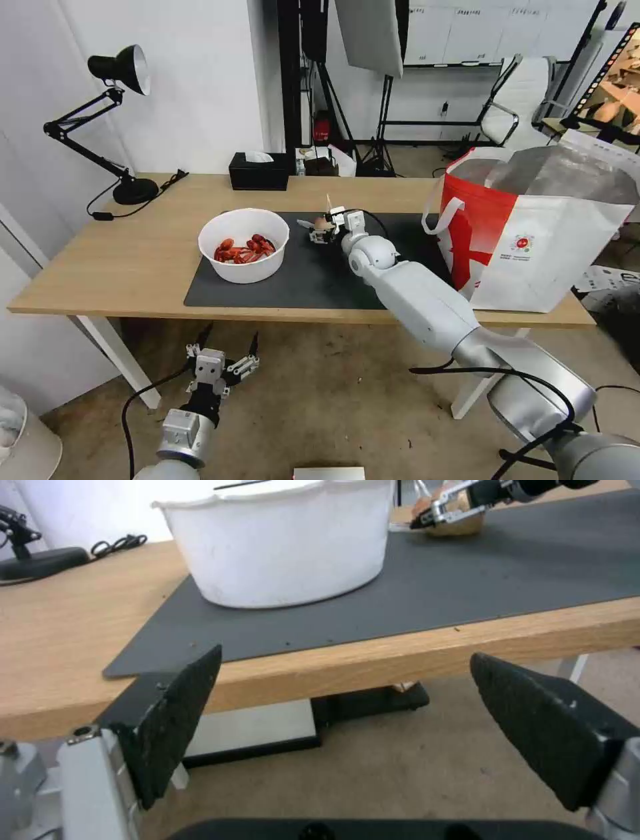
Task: Pick up the trash from the table and place it into the takeout bag.
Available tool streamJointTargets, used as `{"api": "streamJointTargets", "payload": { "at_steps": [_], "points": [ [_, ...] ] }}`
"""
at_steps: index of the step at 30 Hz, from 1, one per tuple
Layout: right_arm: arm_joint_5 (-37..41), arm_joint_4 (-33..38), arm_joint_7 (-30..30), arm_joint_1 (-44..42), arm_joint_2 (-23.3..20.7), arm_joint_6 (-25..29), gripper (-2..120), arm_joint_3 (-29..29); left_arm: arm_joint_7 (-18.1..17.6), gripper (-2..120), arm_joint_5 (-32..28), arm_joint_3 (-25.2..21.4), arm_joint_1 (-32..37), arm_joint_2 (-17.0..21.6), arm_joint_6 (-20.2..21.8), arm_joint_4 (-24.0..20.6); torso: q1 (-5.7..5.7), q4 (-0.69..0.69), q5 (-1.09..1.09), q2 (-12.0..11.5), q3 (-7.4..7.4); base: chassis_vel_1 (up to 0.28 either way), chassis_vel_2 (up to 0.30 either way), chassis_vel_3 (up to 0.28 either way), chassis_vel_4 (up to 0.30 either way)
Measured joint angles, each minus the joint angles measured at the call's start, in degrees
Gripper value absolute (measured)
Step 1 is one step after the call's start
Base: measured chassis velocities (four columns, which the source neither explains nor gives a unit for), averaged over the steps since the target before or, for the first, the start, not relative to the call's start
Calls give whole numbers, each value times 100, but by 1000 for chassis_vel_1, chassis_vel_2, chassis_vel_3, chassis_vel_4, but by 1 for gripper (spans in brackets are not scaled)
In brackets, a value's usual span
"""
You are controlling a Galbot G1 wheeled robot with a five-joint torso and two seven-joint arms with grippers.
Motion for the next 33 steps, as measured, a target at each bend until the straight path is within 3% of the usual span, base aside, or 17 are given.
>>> {"api": "streamJointTargets", "payload": {
  "at_steps": [2,6,15,18,19,23,26,33],
  "points": [
    [5,20,1,-11,-13,-79,99,6,0,100,-2,8,-6,0,0,7,0,0,0,0,0,0,0,0,0],
    [76,101,21,-46,-51,-239,85,39,0,100,-4,47,-36,-1,0,31,0,0,0,1,-1,0,0,0,0],
    [125,171,-16,-100,-134,52,53,48,0,100,-3,85,-52,-5,-1,38,0,-1,0,1,0,0,0,0,0],
    [72,311,-6,-191,-195,264,37,57,0,100,3,97,-38,-22,-1,38,0,0,1,1,0,0,0,0,0],
    [72,311,-6,-191,-195,264,37,57,0,100,3,97,-38,-22,-1,38,0,0,1,1,0,0,0,0,0],
    [-27,889,207,-417,-402,466,24,177,-1,100,8,98,-6,-30,-3,-4,0,1,1,0,0,0,0,0,0],
    [-93,2065,757,-795,-836,616,11,404,-3,100,23,79,41,-31,-16,-62,0,-1,1,1,-1,0,0,0,0],
    [-445,3537,1836,-1213,-1420,871,7,905,-9,100,121,36,186,-98,-125,-146,0,0,1,1,-1,0,0,0,0]
  ]
}}
